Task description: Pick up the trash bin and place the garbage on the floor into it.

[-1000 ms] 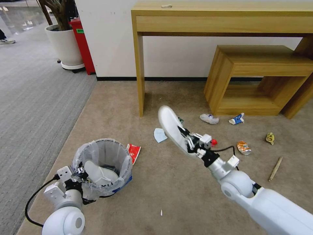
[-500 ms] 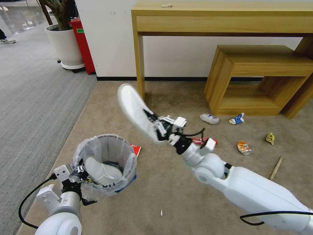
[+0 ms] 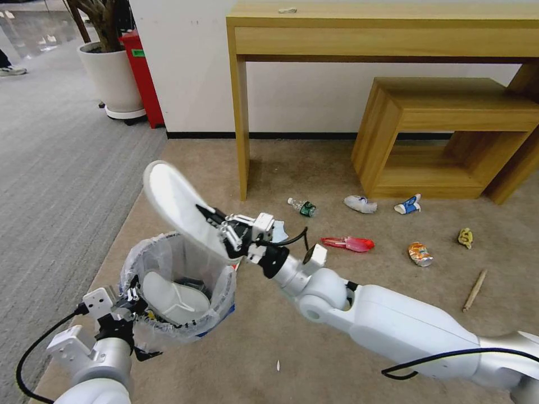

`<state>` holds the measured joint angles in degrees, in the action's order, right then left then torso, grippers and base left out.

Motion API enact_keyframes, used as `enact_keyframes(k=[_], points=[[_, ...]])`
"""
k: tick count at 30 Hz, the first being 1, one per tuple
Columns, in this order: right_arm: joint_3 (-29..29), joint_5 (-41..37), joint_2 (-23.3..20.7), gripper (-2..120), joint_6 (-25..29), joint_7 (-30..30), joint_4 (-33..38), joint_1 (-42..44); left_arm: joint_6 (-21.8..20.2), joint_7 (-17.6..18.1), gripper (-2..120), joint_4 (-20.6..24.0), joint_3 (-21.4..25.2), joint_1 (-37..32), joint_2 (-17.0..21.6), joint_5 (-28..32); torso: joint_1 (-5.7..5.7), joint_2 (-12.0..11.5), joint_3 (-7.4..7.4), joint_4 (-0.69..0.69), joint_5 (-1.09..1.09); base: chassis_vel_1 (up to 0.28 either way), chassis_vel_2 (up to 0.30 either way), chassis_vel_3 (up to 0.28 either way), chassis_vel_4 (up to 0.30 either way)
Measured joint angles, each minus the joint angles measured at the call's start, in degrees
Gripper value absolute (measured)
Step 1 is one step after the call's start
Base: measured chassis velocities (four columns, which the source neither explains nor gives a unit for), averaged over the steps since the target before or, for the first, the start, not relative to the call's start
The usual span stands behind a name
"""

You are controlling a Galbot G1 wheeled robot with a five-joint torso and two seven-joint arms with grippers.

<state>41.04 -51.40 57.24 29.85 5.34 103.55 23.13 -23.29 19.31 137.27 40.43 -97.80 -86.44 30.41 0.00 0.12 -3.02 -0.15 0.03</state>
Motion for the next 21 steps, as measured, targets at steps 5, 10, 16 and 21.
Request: enact_keyframes(k=[5,10,16,21], points=[[3.2,0.6,3.6,0,0.7,1.0,-3.4,-1.6,0.0,-0.1,3,0.7,-0.1,-0.7,-0.2,-0.2,-0.01,0.0,0.0,0.0,0.0,0.0,0.0,0.0,0.0],[5.5,1.2,7.7,0,1.7,1.9,-6.6,-2.7,-0.1,-0.2,3,1.2,0.0,-1.2,-0.2,-0.2,0.0,0.0,0.0,0.01,0.0,0.0,0.0,0.0,0.0],[7.1,1.3,10.3,0,2.1,3.4,-8.8,-2.7,-0.1,-0.2,3,1.8,0.1,-1.7,-0.2,-0.2,0.0,0.0,0.0,0.0,0.0,0.0,0.0,0.0,0.0],[7.7,2.5,11.8,0,3.1,4.8,-11.9,-1.3,-0.1,-0.3,3,2.2,0.1,-1.9,-0.2,-0.1,0.0,0.0,0.0,0.0,0.0,0.0,0.0,0.0,0.0]])
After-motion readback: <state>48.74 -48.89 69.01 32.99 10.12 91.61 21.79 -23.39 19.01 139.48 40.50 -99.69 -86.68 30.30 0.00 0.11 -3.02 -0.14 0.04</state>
